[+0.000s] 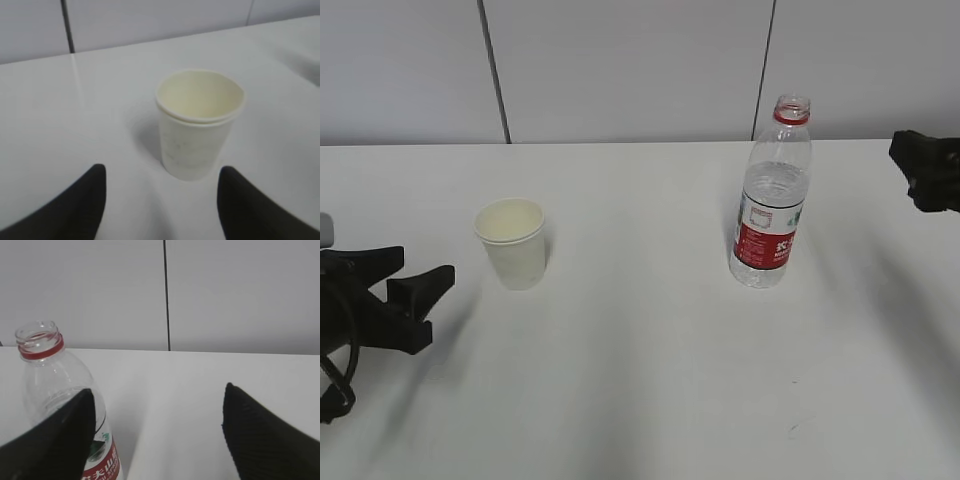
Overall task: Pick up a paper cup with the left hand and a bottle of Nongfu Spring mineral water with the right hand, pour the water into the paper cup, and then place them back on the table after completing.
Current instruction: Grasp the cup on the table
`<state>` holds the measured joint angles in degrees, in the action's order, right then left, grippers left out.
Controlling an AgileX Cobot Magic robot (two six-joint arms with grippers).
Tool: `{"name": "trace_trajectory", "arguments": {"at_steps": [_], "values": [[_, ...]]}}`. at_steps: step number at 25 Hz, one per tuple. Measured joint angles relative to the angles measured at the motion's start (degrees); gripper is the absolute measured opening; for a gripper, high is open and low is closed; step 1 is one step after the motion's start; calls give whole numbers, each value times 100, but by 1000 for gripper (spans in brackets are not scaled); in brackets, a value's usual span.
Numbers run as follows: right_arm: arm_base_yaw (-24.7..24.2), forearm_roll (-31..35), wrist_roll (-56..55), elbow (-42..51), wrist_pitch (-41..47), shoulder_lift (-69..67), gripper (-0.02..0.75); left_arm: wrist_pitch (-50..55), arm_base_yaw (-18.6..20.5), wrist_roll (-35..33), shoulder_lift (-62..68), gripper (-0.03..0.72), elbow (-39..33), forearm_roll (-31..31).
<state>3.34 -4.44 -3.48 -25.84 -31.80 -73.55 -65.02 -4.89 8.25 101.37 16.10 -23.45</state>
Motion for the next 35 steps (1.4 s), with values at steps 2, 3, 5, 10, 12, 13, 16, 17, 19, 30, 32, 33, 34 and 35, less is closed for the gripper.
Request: {"name": "trace_trajectory", "arguments": {"at_steps": [2, 3, 5, 10, 12, 13, 16, 17, 19, 30, 32, 33, 34, 35], "values": [[0, 0, 0, 11, -83, 0, 586, -16, -5, 0, 90, 438, 0, -98], [0, 0, 0, 11, -137, 0, 586, -11, -5, 0, 125, 438, 0, -135], [0, 0, 0, 11, -229, 0, 586, -10, -5, 0, 152, 438, 0, -238], [0, 0, 0, 11, -510, 0, 586, -34, -5, 0, 152, 438, 0, -666], [0, 0, 0, 11, -573, 0, 586, -42, -5, 0, 152, 438, 0, -691], [0, 0, 0, 11, -593, 0, 586, -42, -5, 0, 152, 438, 0, -685], [0, 0, 0, 11, -601, 0, 586, -42, -5, 0, 152, 442, 0, -540], [0, 0, 0, 11, -601, 0, 586, -42, -5, 0, 152, 449, 0, -500], [0, 0, 0, 11, -615, 0, 586, -42, -5, 0, 152, 482, 20, -481], [0, 0, -131, 11, -740, 0, 586, -48, -5, 0, 158, 637, 524, -204], [0, 0, -131, 11, -801, 0, 586, -48, -5, 0, 192, 637, 604, -198], [0, 0, -131, 11, -822, 0, 586, -48, -5, 0, 226, 637, 634, -217], [0, 0, -131, 11, -850, 0, 586, -62, -5, 0, 279, 637, 657, -258], [0, 0, -131, 11, -887, 0, 586, -62, -5, 0, 371, 636, 678, -305]]}}
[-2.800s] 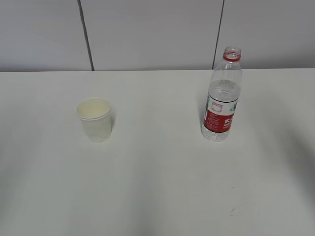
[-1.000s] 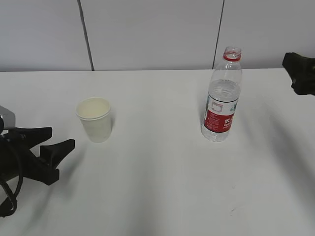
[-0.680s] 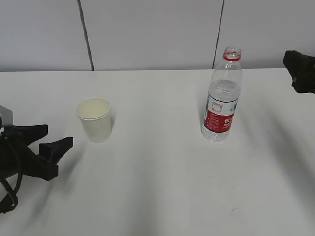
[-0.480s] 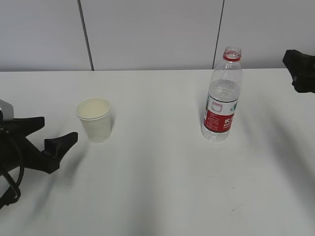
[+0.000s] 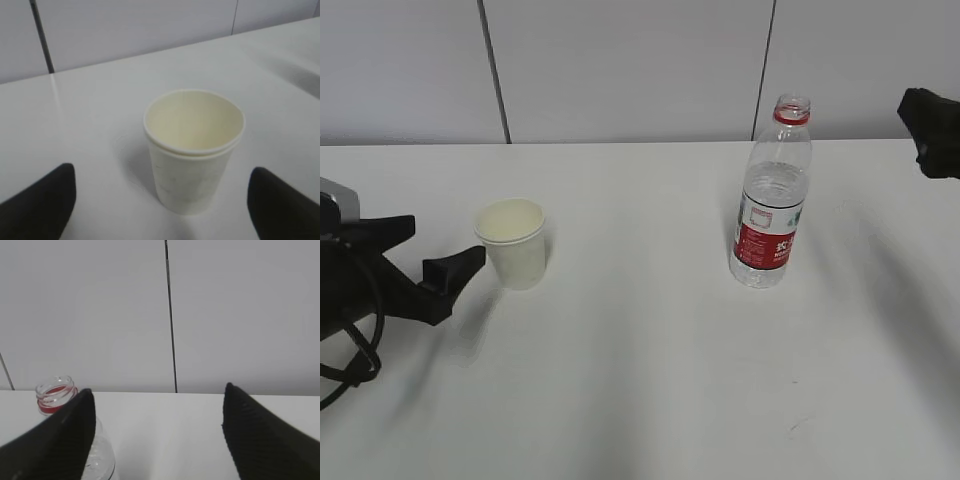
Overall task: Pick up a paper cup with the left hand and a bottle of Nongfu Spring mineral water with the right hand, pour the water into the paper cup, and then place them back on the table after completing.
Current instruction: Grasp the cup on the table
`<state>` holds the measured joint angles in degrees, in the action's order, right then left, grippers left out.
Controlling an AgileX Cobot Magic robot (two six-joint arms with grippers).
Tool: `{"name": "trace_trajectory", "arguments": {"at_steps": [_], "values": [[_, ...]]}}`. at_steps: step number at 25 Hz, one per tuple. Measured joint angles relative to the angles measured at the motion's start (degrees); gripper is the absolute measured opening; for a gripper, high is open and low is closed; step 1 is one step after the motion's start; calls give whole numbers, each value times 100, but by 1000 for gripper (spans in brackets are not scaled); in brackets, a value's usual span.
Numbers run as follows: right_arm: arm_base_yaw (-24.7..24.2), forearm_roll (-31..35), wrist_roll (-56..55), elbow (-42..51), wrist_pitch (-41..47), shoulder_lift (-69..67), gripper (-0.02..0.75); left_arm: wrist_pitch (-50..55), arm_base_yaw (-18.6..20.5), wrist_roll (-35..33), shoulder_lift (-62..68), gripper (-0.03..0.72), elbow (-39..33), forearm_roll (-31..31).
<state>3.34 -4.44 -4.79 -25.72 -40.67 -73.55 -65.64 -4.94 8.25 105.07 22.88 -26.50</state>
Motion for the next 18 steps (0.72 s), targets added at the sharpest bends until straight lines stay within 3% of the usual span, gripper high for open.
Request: {"name": "trace_trajectory", "arguments": {"at_steps": [7, 13, 18], "values": [[0, 0, -11, 0, -173, 0, 586, 12, -387, 0, 793, 626, 498, 15], [0, 0, -22, 0, -353, -2, 586, 12, -750, 0, 1485, 614, 1153, 583], [0, 0, -22, 0, -429, -12, 586, 12, -894, 0, 1894, 595, 1607, 686]]}}
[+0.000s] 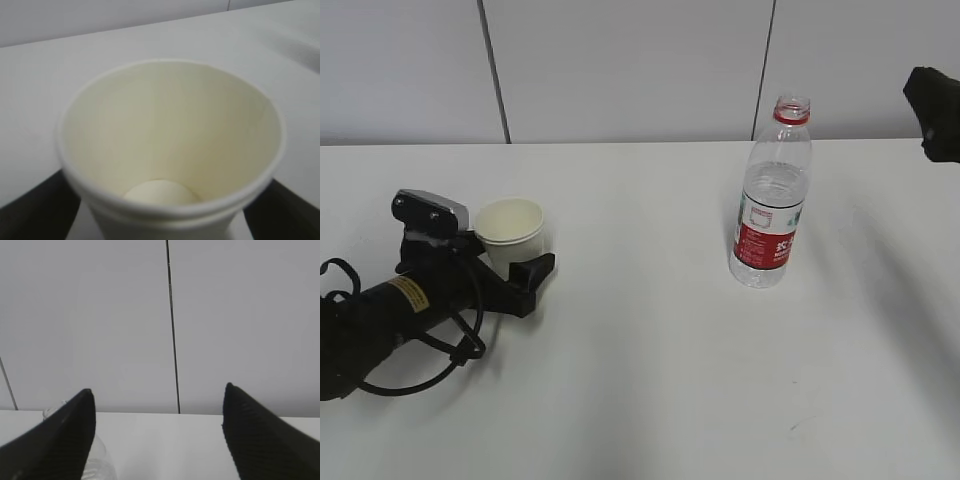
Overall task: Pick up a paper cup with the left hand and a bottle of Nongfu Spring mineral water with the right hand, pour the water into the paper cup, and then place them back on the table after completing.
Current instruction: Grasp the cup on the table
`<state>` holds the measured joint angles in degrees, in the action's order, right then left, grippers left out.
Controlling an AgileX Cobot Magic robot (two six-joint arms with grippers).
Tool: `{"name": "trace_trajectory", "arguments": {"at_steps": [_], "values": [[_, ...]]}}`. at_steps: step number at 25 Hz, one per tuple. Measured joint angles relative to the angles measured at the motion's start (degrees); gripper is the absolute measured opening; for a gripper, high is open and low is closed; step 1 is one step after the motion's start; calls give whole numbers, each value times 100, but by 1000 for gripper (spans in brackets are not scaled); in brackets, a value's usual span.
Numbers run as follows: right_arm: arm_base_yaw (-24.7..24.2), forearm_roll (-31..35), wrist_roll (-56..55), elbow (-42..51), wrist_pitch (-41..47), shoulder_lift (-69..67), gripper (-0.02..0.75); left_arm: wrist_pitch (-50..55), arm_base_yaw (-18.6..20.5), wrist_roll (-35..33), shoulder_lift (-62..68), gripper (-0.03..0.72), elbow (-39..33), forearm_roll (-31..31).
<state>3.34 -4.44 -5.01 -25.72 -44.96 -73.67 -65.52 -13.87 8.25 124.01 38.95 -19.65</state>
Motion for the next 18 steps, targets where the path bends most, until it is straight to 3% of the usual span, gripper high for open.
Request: {"name": "trace_trajectory", "arguments": {"at_steps": [9, 18], "values": [[0, 0, 0, 0, -11, 0, 586, -1, -149, 0, 114, 564, 180, 134], [0, -451, 0, 0, -11, -134, 586, -1, -149, 0, 114, 400, 180, 203]]}}
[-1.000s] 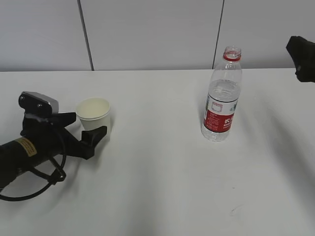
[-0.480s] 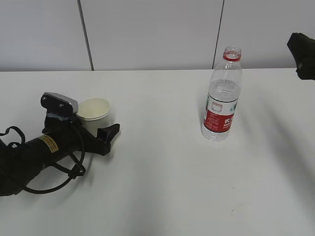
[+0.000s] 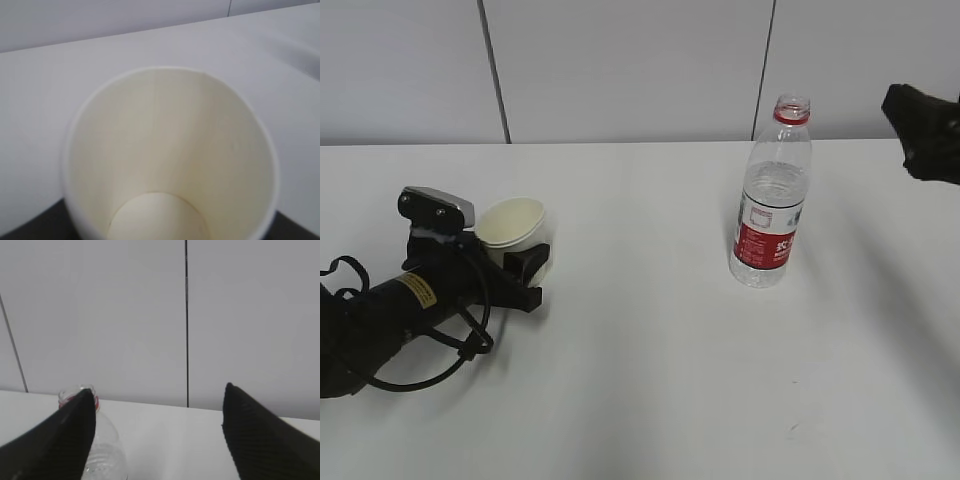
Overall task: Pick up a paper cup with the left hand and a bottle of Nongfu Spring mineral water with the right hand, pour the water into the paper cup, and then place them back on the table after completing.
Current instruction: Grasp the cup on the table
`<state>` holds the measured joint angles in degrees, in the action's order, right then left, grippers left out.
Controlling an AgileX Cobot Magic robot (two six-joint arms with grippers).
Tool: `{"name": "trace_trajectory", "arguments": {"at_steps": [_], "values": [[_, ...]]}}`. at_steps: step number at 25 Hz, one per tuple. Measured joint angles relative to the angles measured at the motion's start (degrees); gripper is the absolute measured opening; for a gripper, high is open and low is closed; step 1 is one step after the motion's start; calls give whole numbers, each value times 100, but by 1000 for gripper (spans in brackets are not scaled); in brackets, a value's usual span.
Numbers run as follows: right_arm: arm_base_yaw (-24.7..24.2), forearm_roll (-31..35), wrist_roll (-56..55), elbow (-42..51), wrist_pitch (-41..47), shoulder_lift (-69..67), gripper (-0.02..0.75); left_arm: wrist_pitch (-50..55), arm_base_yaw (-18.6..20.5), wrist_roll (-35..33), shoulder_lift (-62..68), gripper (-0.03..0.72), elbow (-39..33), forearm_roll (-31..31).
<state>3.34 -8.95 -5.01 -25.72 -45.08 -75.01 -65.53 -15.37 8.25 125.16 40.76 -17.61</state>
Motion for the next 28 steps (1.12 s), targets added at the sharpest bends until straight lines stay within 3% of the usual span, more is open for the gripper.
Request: {"name": "trace_trajectory", "arguments": {"at_steps": [9, 28], "values": [[0, -592, 0, 0, -470, -716, 586, -6, 0, 0, 0, 384, 6, -5], [0, -615, 0, 0, -1397, -1940, 586, -6, 0, 0, 0, 382, 10, 49]]}}
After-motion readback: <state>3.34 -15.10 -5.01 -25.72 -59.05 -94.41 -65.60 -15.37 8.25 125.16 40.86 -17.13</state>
